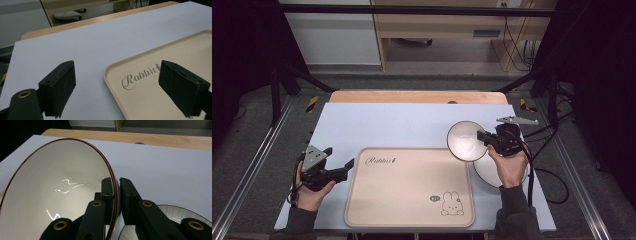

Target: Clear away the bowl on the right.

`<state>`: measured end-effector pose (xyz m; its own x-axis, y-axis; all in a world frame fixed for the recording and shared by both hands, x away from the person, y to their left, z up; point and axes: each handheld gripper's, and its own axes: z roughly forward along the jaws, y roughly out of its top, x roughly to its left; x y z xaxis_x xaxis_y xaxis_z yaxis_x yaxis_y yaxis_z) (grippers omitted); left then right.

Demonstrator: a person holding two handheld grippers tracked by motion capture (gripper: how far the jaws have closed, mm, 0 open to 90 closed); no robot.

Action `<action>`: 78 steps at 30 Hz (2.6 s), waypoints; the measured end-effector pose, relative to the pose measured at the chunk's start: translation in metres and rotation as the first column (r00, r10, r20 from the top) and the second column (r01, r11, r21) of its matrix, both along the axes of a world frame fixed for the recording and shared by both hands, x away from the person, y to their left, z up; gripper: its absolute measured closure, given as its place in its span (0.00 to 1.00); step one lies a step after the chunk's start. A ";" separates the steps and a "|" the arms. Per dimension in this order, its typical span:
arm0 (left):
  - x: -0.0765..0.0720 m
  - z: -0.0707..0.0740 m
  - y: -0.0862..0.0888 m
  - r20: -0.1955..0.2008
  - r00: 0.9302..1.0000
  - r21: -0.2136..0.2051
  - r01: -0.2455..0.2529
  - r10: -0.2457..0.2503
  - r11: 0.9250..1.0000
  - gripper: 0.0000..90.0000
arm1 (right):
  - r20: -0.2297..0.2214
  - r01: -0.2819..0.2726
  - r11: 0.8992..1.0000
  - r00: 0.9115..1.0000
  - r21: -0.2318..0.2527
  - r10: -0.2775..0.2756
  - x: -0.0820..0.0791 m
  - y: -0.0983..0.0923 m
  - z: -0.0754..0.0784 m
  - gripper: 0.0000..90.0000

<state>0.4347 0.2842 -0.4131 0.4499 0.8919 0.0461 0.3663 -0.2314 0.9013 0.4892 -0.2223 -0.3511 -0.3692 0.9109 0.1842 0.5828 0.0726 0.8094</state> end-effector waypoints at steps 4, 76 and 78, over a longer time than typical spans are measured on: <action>0.000 0.000 0.000 0.000 1.000 0.000 -0.001 0.001 1.000 0.15 | -0.001 -0.005 1.000 1.000 0.011 0.005 0.000 0.004 0.002 0.91; -0.001 0.000 -0.001 0.006 1.000 -0.001 0.004 -0.004 1.000 0.15 | -0.016 -0.174 0.985 0.985 0.015 0.174 0.018 0.099 -0.002 0.91; -0.001 0.000 -0.001 0.004 1.000 -0.001 0.005 -0.005 1.000 0.15 | -0.020 -0.177 0.984 0.984 0.016 0.177 0.019 0.100 -0.004 0.91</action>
<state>0.4339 0.2835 -0.4128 0.4543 0.8896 0.0471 0.3614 -0.2324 0.9030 0.5084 -0.1220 -0.3549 -0.5201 0.8289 0.2060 0.5787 0.1646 0.7988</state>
